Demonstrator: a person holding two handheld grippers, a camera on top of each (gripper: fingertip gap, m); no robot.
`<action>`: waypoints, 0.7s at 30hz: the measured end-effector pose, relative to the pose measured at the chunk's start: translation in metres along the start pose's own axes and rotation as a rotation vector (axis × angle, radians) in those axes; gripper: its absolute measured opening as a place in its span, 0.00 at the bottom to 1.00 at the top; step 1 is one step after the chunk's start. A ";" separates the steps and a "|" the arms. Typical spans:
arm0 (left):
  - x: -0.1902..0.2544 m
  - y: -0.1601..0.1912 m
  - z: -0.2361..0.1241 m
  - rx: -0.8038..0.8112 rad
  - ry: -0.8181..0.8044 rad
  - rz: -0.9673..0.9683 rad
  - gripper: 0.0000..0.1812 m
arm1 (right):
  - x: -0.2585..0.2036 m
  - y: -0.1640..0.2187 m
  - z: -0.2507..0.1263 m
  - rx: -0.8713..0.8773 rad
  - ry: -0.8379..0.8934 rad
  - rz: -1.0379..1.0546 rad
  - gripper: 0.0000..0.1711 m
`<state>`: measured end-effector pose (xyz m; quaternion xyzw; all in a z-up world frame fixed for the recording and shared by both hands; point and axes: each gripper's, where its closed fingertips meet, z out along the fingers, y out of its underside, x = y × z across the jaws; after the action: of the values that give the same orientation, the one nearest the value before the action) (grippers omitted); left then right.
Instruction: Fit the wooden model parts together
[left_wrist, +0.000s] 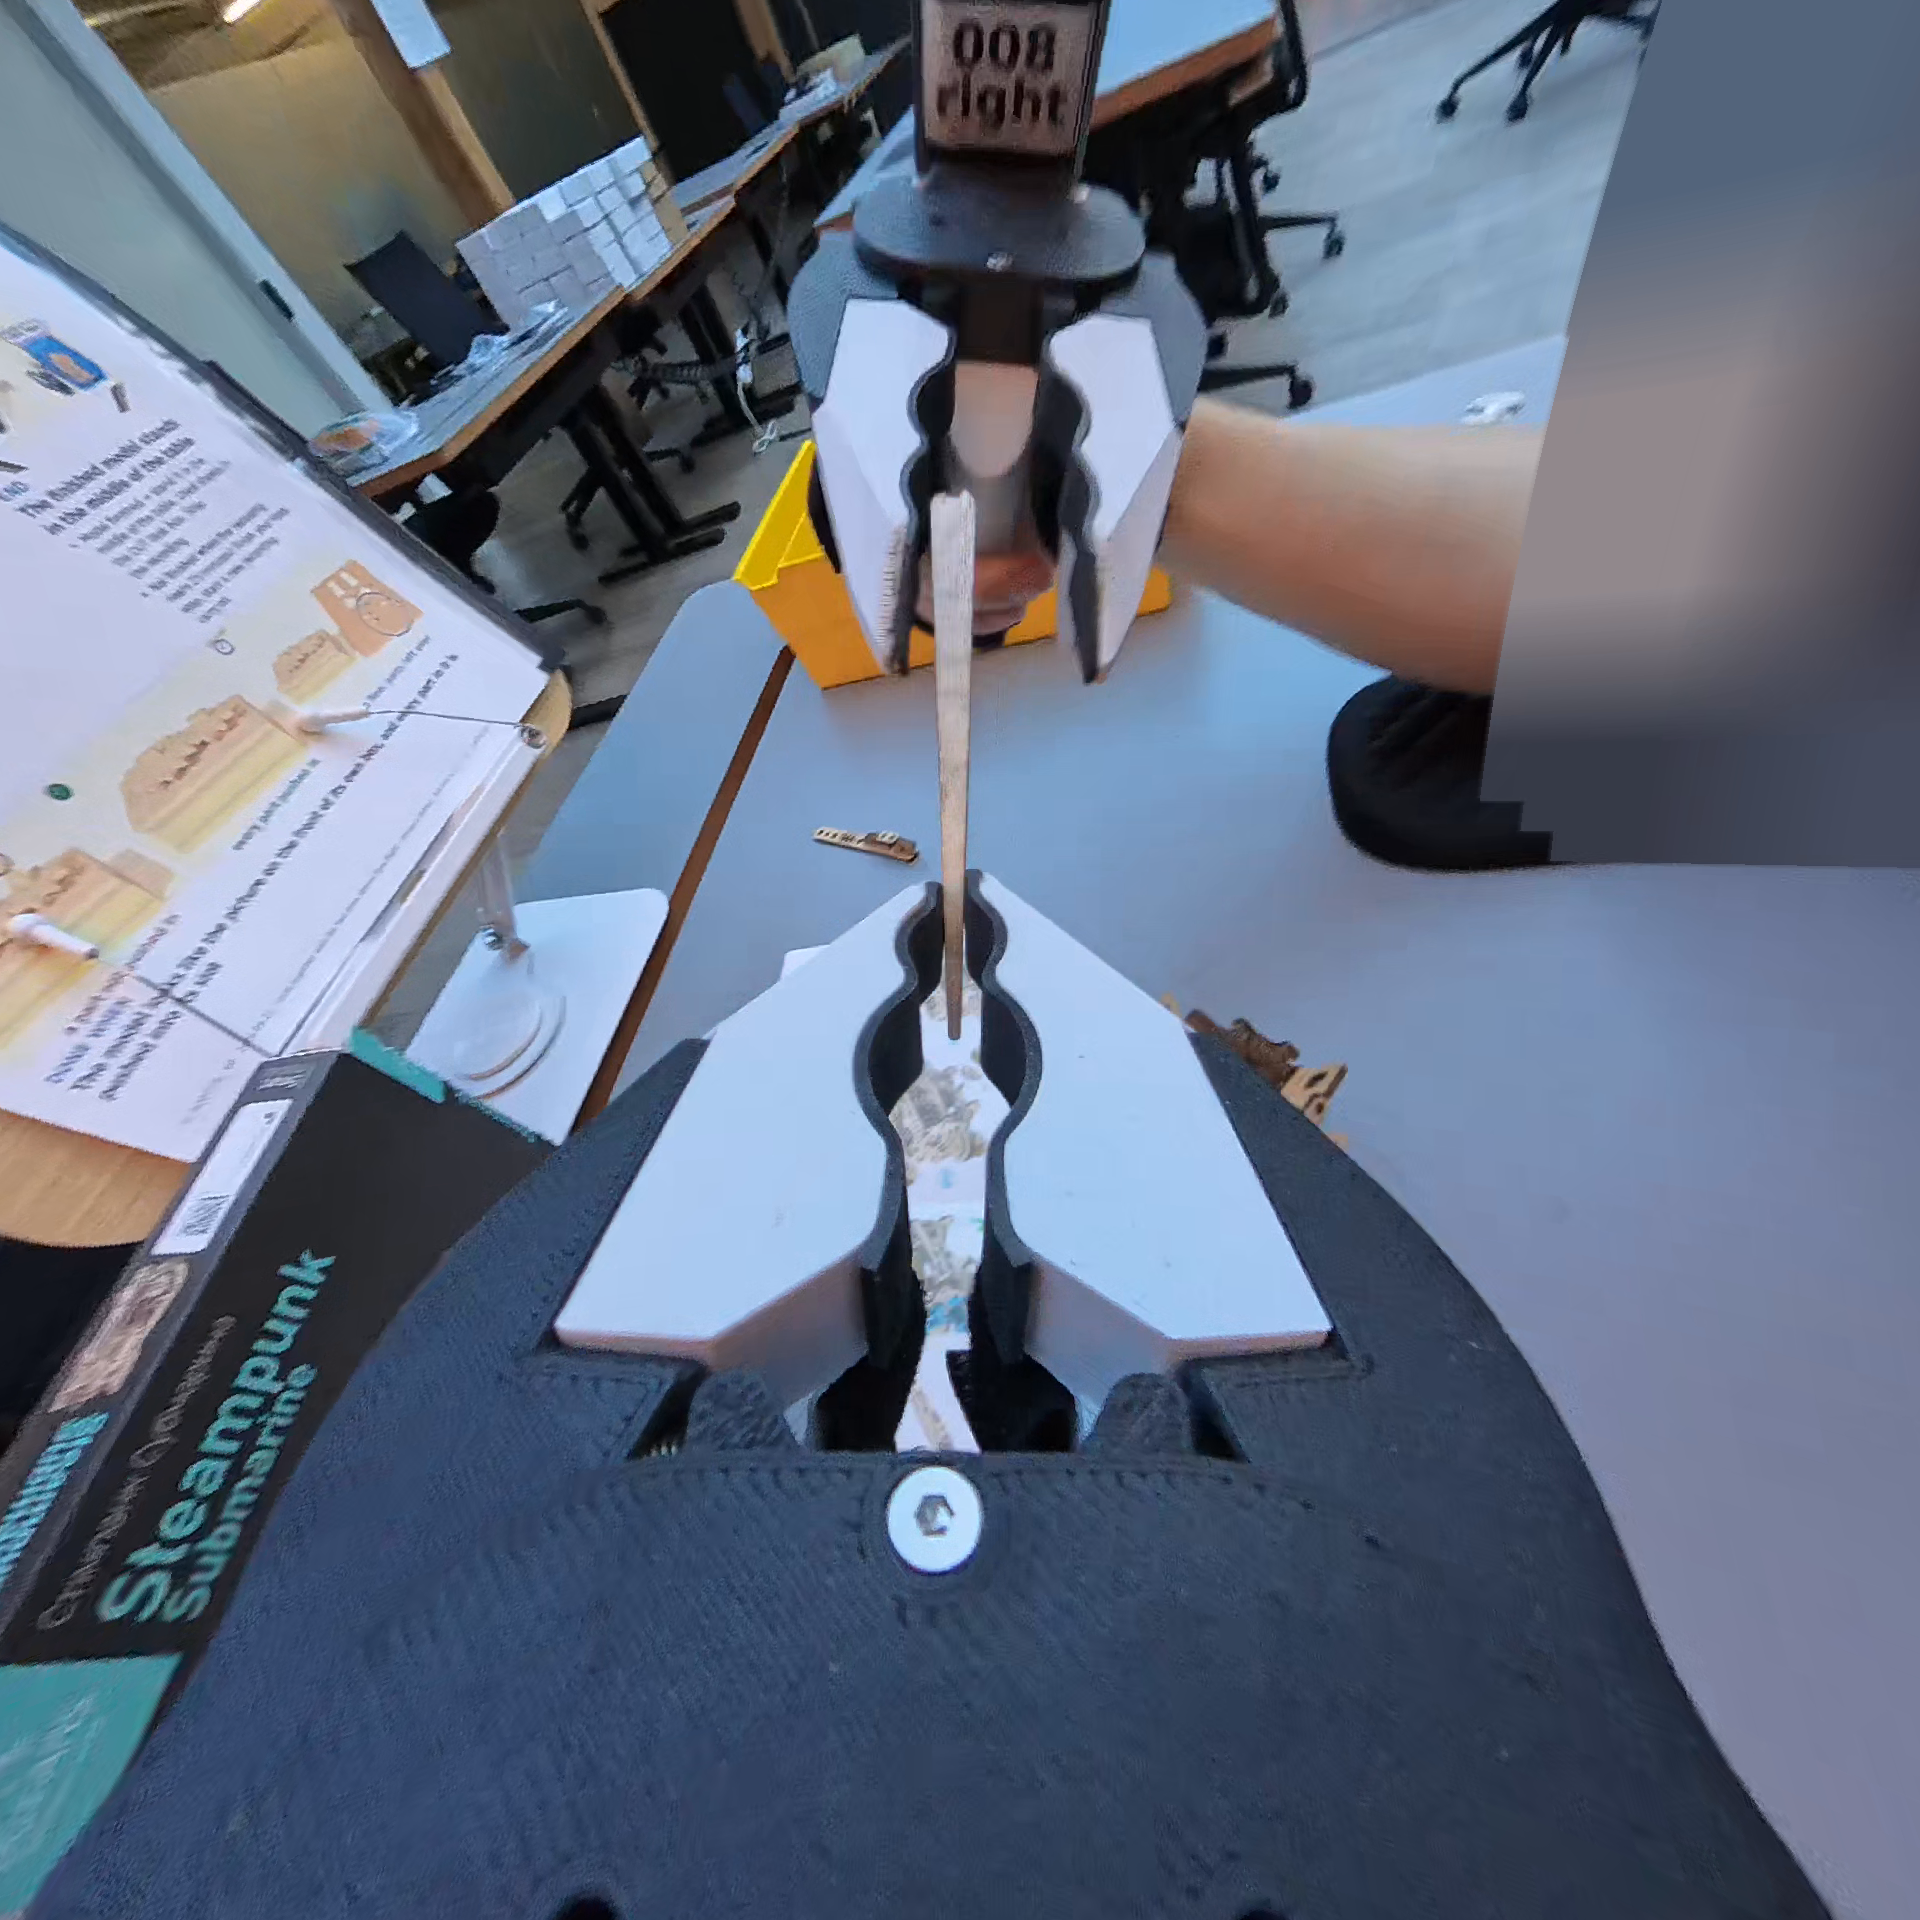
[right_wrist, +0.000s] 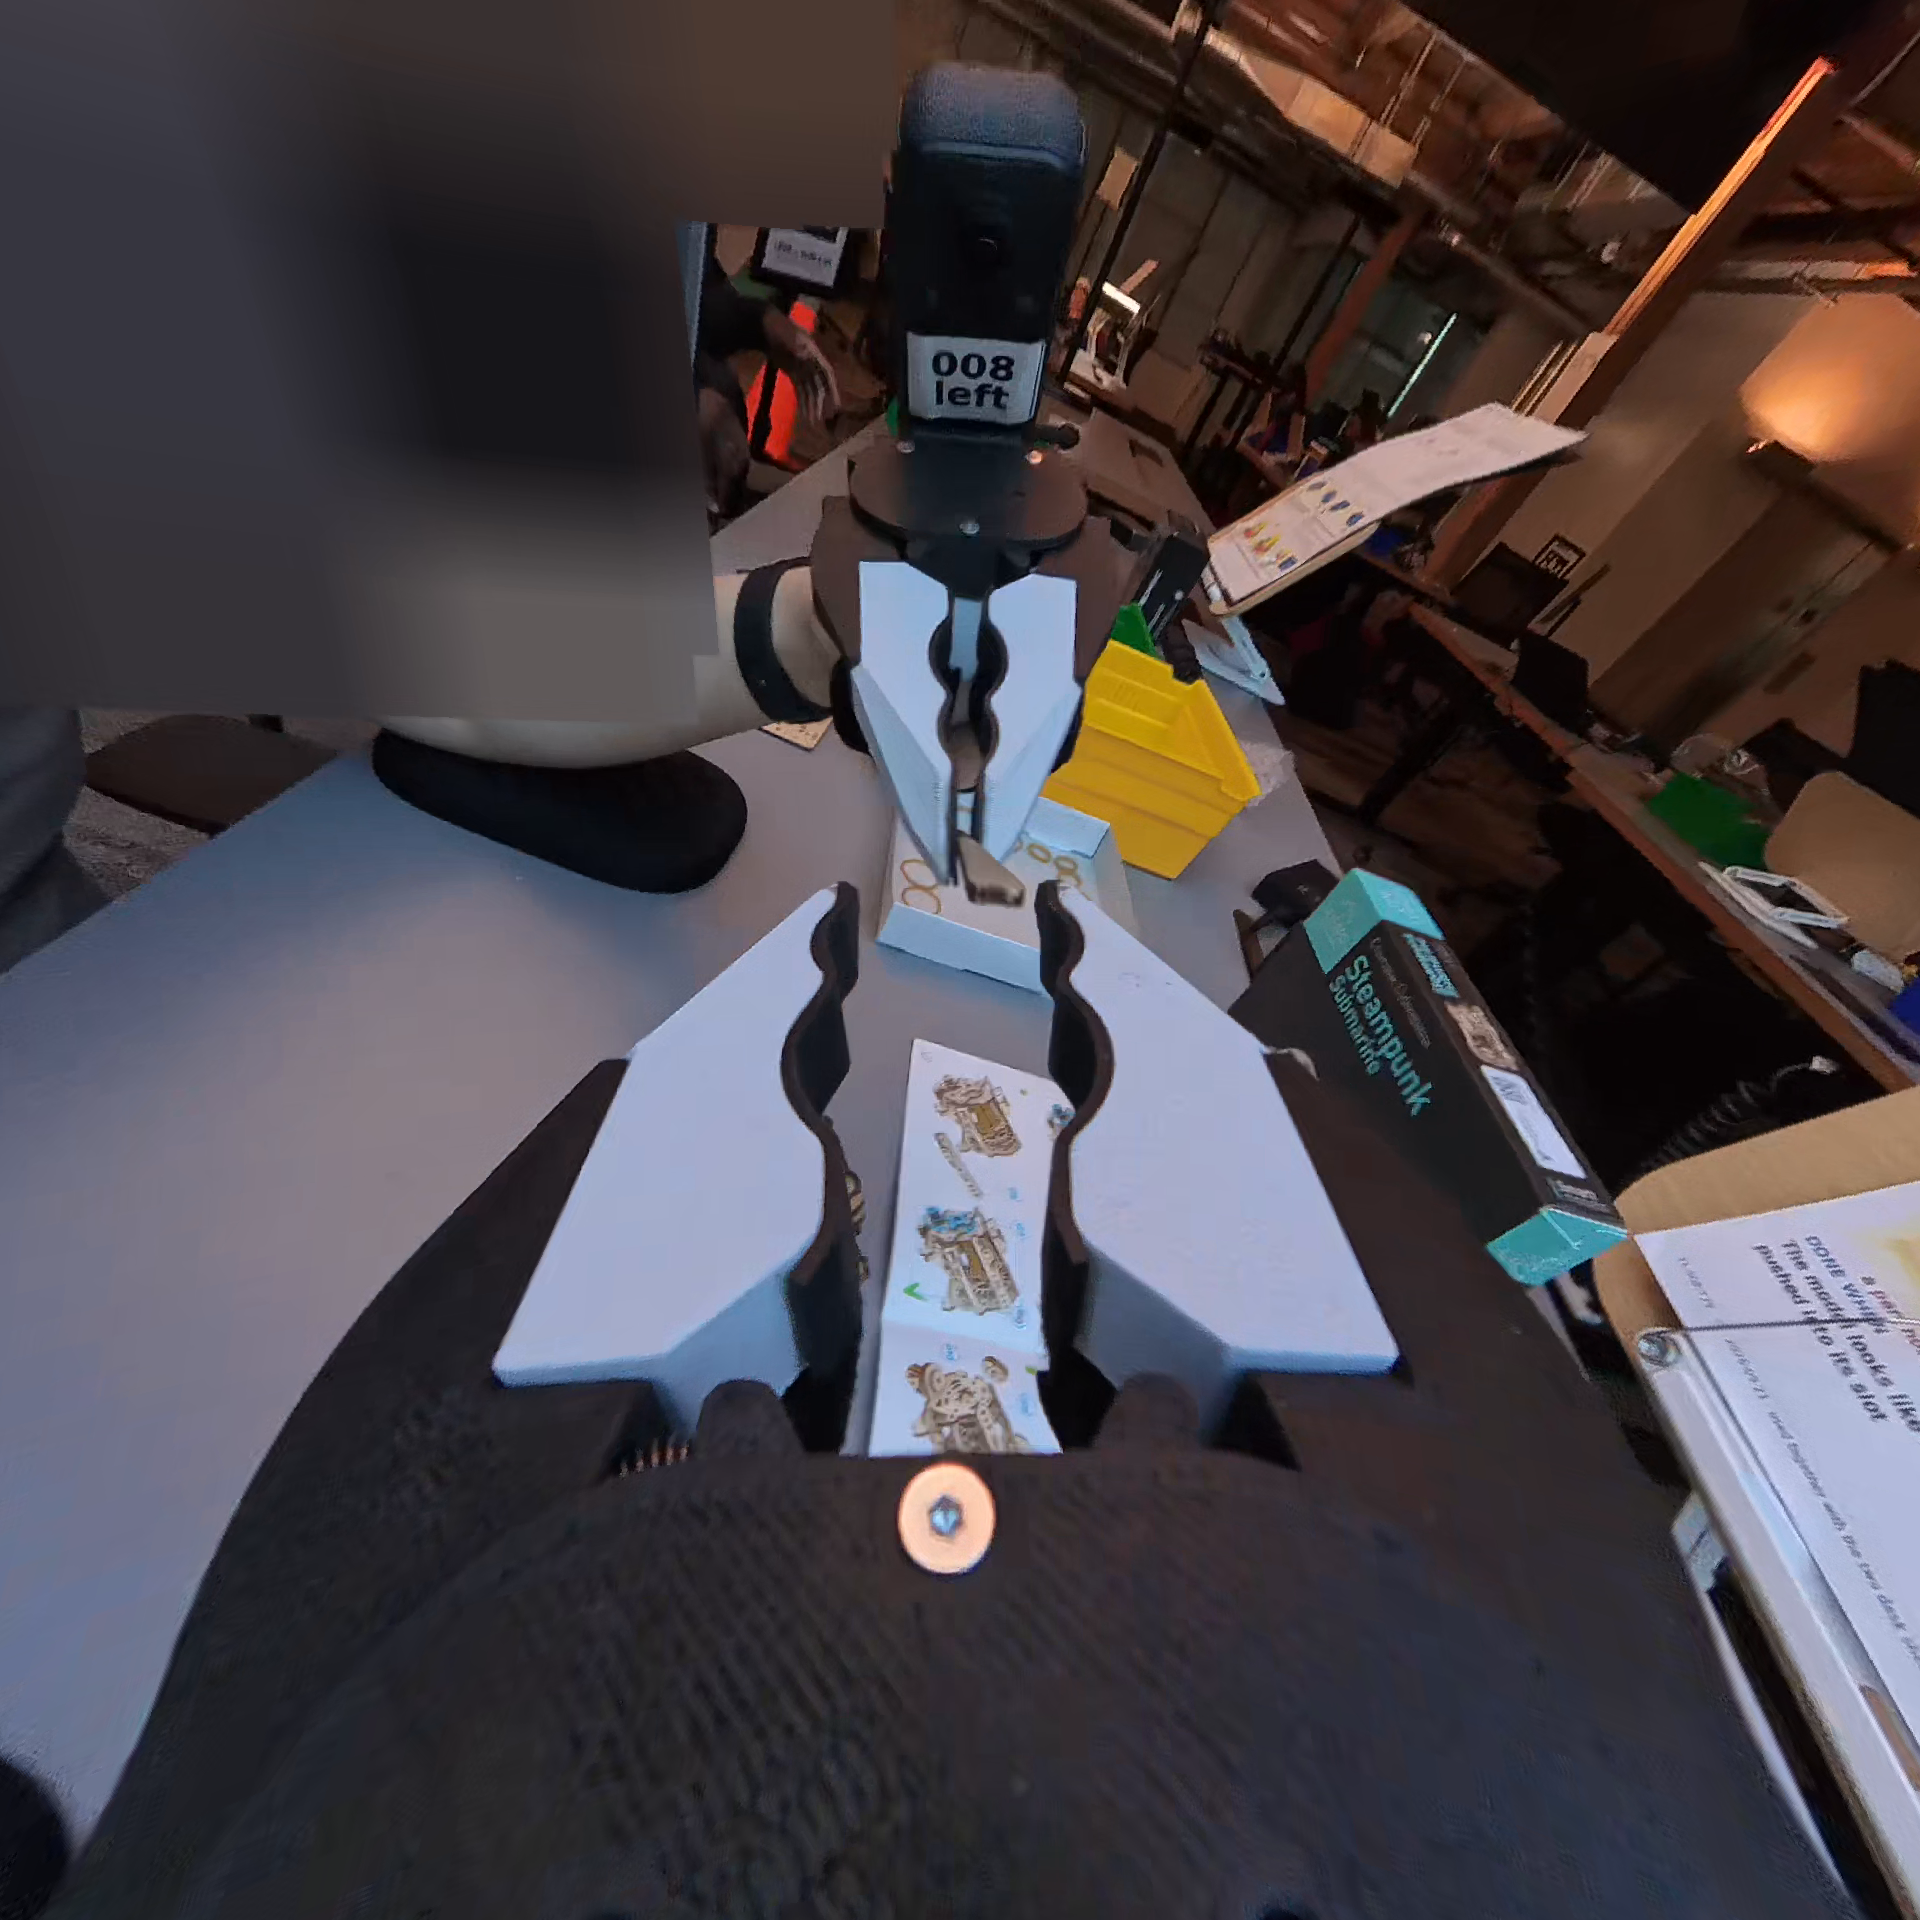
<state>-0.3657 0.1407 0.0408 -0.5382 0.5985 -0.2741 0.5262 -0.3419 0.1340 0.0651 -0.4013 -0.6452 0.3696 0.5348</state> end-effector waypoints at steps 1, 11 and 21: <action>-0.002 0.002 -0.001 -0.024 -0.027 0.031 0.01 | -0.005 -0.001 0.002 -0.025 -0.020 0.030 0.21; -0.006 0.011 0.003 -0.097 -0.069 0.078 0.01 | 0.006 0.018 0.020 -0.114 0.034 0.102 0.10; -0.008 0.016 0.008 -0.048 -0.050 0.043 0.03 | 0.010 0.021 0.017 -0.121 0.041 0.131 0.03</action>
<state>-0.3650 0.1546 0.0271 -0.5444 0.6031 -0.2346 0.5337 -0.3576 0.1508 0.0476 -0.4819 -0.6276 0.3558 0.4974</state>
